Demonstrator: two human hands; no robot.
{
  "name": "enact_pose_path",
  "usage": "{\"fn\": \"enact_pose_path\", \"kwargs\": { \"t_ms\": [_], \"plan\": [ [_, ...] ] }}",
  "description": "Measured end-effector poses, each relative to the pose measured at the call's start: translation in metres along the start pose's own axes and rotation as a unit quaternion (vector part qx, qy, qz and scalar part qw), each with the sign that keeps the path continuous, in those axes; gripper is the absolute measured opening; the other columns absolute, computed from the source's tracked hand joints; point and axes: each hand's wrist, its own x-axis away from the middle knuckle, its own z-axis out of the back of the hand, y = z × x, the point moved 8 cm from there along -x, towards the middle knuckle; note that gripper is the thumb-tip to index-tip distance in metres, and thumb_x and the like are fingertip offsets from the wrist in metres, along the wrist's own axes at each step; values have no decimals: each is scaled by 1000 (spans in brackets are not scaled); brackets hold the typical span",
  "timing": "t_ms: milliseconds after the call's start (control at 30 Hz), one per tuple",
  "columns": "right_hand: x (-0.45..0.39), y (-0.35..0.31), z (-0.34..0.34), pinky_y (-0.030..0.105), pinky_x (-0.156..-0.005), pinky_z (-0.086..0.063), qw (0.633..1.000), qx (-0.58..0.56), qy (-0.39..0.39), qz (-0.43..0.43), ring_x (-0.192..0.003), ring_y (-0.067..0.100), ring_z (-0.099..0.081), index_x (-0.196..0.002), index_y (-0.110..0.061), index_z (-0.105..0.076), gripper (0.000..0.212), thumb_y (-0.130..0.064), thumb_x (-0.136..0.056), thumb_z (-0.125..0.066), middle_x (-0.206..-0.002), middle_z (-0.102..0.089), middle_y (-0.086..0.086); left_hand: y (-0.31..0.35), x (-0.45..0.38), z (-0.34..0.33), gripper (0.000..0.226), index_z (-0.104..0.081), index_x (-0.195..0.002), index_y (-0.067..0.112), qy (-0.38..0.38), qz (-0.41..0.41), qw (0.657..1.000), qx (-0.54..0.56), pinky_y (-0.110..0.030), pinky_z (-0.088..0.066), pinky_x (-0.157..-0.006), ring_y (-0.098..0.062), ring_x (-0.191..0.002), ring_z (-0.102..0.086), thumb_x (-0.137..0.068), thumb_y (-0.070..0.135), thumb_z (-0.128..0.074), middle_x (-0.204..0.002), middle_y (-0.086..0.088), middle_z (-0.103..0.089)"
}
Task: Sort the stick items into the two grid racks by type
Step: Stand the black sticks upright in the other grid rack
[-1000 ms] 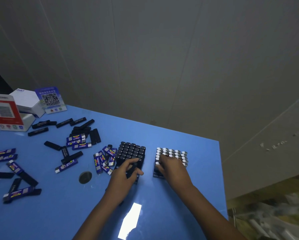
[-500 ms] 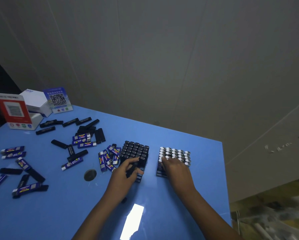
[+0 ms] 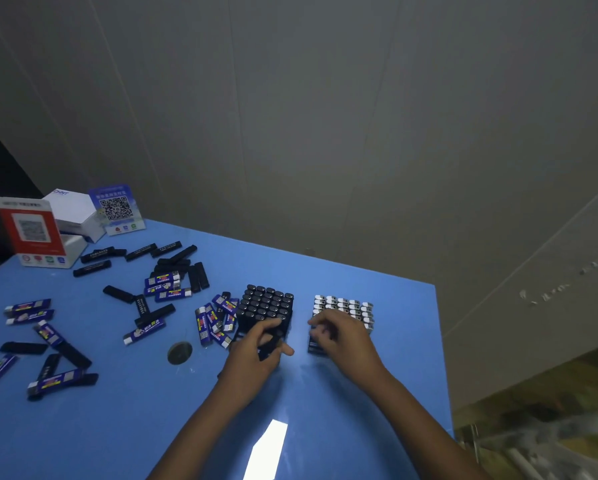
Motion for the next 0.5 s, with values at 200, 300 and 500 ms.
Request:
{"fn": "enact_pose_path", "kwargs": {
  "t_ms": [200, 300, 500],
  "plan": [
    [7, -39, -15, 26, -73, -54, 993, -87, -76, 27, -75, 8, -66, -97, -30, -74, 24, -13, -81, -79, -94, -67, -7, 14, 1, -2, 47, -53, -129, 23, -30, -28, 999, 3, -6, -47, -76, 12, -99, -61, -88, 7, -69, -102, 19, -70],
    [7, -52, -19, 28, -73, -55, 994, -82, -63, 45, -79, 12, -68, -98, -30, -75, 25, -14, -80, -81, -96, -66, -6, 15, 0, 0, 45, -55, -126, 23, -59, -39, 997, 5, -5, -46, -75, 14, -97, -61, -87, 4, -68, -100, 24, -69],
    [4, -75, -32, 26, -70, -53, 998, -37, -45, 40, -81, 12, -67, -86, -38, -71, 26, -16, -79, -83, -91, -66, -6, 10, -3, 26, 50, -53, -124, 33, -111, -57, 992, -6, -11, -48, -83, 5, -98, -64, -86, 6, -70, -95, 18, -72]
  ]
}}
